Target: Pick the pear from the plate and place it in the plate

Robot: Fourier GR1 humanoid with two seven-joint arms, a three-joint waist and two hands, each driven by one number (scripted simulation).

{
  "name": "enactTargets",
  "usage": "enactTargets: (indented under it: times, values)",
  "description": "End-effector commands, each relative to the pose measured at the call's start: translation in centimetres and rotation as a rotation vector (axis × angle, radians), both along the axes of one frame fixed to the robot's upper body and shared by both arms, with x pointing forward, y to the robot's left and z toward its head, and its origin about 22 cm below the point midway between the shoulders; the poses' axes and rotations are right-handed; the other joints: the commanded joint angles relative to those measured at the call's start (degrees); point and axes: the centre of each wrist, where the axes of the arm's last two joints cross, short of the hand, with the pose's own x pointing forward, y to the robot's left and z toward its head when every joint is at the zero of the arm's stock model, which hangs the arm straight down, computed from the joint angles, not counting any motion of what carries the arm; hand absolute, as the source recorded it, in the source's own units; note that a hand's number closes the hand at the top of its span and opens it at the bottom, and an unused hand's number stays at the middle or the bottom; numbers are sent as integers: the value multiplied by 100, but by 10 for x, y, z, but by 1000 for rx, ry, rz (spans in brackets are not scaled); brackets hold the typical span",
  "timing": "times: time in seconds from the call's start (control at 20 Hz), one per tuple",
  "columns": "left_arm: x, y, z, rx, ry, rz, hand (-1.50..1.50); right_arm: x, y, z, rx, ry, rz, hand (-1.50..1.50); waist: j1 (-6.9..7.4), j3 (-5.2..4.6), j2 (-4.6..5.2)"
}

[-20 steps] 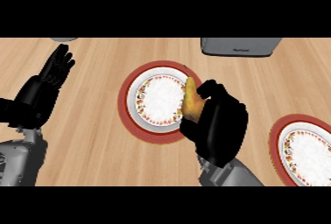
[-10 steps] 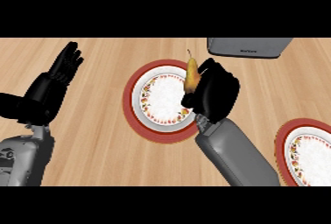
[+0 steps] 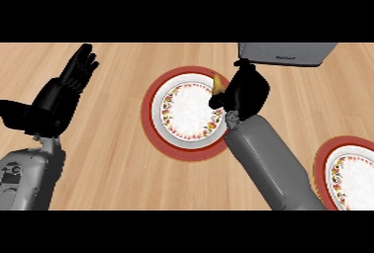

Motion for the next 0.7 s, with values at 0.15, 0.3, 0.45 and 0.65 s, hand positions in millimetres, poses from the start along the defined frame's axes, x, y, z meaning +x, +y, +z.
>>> enactTargets:
  times: [0.15, 0.3, 0.45, 0.65]
  values:
    - [2, -16, -8, 10, 3, -30, 0, 19, 4, -3, 271, -130, -142, -150, 124, 5, 43]
    - [-4, -4, -4, 14, -6, -8, 0, 28, 4, 8, 300, -265, -145, -150, 99, 0, -19]
    - [5, -3, 5, 11, -18, 7, 0, 30, 3, 5, 326, -391, -154, -150, 28, -1, -9]
    - [-5, -3, -14, 6, 13, 9, 0, 31, 2, 9, 432, -488, -172, -150, -80, -4, -66]
